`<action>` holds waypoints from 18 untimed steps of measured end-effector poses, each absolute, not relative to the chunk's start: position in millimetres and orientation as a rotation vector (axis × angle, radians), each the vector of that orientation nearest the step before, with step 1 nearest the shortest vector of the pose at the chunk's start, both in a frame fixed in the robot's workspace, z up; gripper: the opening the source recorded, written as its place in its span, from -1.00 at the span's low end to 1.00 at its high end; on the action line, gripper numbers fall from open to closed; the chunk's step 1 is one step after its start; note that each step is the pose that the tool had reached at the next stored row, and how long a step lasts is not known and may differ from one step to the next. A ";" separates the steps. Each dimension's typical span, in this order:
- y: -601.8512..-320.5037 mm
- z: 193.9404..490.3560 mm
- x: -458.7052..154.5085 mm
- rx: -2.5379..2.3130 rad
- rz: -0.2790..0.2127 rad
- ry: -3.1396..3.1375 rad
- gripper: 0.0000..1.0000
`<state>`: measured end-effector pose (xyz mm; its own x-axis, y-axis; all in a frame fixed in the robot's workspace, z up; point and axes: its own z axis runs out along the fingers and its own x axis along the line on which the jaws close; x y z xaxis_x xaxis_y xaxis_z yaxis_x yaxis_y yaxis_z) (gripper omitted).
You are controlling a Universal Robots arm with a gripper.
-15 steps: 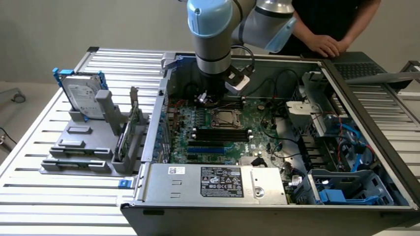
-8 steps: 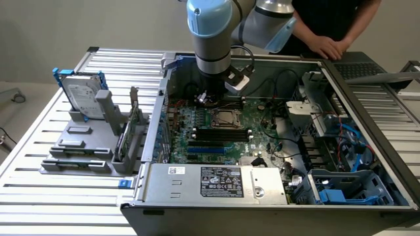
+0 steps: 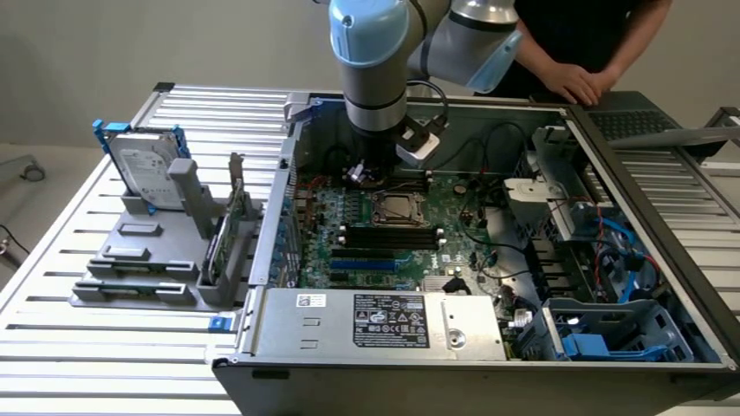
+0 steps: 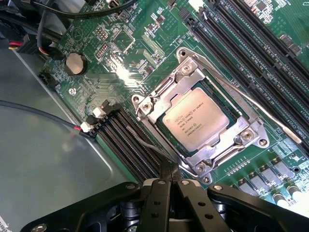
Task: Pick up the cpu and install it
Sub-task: 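Install the first cpu locking lever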
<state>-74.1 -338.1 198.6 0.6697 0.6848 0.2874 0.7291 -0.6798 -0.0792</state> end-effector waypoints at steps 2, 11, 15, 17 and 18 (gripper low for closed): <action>-338.1 198.5 -73.8 -2.696 -0.350 -1.154 -0.79; -338.0 198.6 -73.1 -2.696 -0.350 -1.153 -0.79; -338.1 199.5 -73.1 -2.696 -0.349 -1.153 -0.79; -338.0 199.9 -73.1 -2.696 -0.349 -1.152 -0.79; -338.0 200.0 -73.1 -2.697 -0.349 -1.152 -0.79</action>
<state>-73.1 -338.0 200.0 0.6709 0.6838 0.2870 0.7281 -0.6808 -0.0801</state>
